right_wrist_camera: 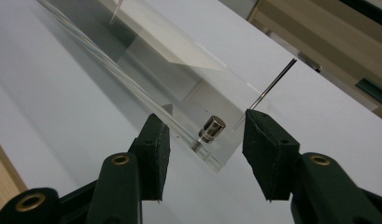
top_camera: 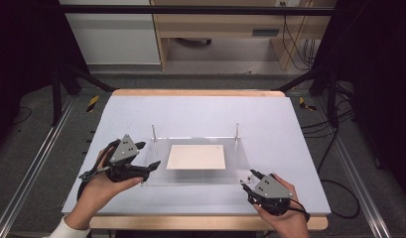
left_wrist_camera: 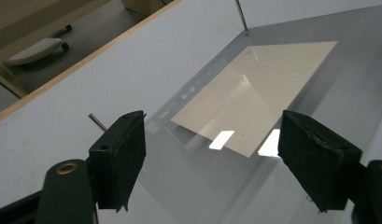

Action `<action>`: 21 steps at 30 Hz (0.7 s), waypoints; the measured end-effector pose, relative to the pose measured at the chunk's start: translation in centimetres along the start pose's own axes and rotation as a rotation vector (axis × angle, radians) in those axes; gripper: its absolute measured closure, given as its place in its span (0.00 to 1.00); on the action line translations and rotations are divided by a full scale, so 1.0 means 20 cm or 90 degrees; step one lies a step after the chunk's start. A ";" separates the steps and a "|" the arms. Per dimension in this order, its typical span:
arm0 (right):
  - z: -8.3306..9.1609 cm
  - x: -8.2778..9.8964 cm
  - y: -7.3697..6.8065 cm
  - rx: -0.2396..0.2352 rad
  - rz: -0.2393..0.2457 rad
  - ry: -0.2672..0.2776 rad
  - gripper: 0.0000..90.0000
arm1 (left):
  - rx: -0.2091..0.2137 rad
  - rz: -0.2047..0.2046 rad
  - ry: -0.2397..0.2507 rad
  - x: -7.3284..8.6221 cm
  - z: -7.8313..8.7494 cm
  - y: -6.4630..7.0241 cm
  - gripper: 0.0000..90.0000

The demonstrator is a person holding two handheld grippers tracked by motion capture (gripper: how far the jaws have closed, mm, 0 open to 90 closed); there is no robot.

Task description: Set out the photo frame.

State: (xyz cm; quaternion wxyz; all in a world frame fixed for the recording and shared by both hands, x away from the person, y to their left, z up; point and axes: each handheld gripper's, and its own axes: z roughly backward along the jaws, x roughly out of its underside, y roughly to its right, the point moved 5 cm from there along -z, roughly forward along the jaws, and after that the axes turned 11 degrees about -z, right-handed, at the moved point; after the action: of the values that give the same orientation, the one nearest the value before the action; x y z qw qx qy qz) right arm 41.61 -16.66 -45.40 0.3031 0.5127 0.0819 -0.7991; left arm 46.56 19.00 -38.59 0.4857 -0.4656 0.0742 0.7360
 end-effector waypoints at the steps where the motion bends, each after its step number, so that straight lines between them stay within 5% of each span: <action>1: 0.00 -0.02 0.01 0.002 0.000 0.003 0.59 | 0.005 -0.002 0.001 0.00 0.01 0.00 0.25; 10: 0.00 -0.12 0.05 0.010 -0.008 -0.005 0.60 | 0.008 -0.025 0.010 -0.04 0.07 0.01 0.24; 21: -0.01 -0.18 0.09 0.007 -0.029 -0.003 0.60 | -0.010 -0.103 0.024 -0.10 0.11 0.03 0.24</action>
State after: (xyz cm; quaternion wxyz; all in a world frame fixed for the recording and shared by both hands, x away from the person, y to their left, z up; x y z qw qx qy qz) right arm 43.81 -16.59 -41.99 0.2822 0.5105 0.0880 -0.8075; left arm 44.89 18.55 -36.07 0.5386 -0.4877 0.0393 0.6859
